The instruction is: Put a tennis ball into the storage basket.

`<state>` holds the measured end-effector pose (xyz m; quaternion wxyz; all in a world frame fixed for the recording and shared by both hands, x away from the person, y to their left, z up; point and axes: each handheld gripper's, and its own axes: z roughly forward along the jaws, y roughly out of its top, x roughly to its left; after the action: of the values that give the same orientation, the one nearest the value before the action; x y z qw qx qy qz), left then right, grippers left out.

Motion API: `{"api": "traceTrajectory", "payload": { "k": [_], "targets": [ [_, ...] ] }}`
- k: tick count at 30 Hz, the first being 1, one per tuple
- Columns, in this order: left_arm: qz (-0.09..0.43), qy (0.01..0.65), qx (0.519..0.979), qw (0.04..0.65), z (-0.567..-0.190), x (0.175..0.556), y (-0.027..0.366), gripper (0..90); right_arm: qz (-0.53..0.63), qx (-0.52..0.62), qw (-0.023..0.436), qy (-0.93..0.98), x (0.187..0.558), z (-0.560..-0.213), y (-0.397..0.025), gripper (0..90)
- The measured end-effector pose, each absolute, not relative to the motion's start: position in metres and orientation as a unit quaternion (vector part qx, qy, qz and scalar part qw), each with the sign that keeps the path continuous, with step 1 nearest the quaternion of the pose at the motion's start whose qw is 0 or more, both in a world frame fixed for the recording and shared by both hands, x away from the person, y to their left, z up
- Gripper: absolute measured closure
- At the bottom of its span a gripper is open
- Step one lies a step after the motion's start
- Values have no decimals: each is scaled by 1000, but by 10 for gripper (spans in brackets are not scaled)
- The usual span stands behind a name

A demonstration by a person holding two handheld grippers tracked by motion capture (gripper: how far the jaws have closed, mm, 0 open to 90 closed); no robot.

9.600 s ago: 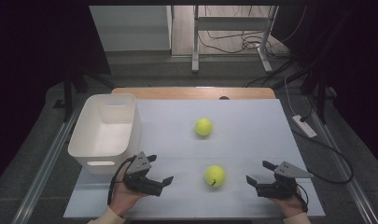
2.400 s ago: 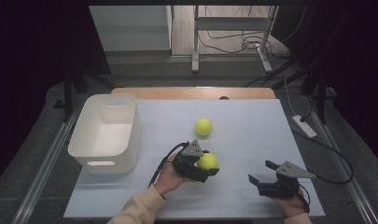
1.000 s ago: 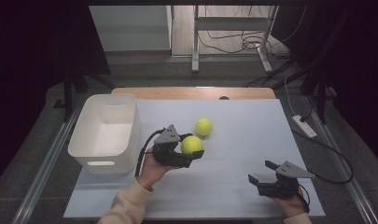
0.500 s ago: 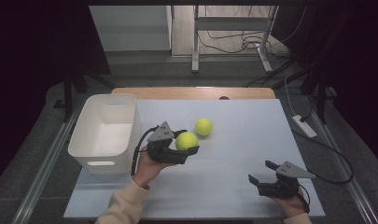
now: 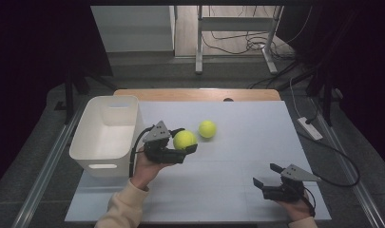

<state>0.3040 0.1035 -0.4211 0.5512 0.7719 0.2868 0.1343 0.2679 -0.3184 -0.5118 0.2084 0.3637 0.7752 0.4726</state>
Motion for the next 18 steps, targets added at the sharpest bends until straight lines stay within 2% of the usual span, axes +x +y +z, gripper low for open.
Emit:
{"api": "traceTrajectory", "payload": {
  "k": [18],
  "targets": [
    [149,297,759,560,-412,303,120,267,472,364,209,776,268,-512,-318,102]
  ]
}}
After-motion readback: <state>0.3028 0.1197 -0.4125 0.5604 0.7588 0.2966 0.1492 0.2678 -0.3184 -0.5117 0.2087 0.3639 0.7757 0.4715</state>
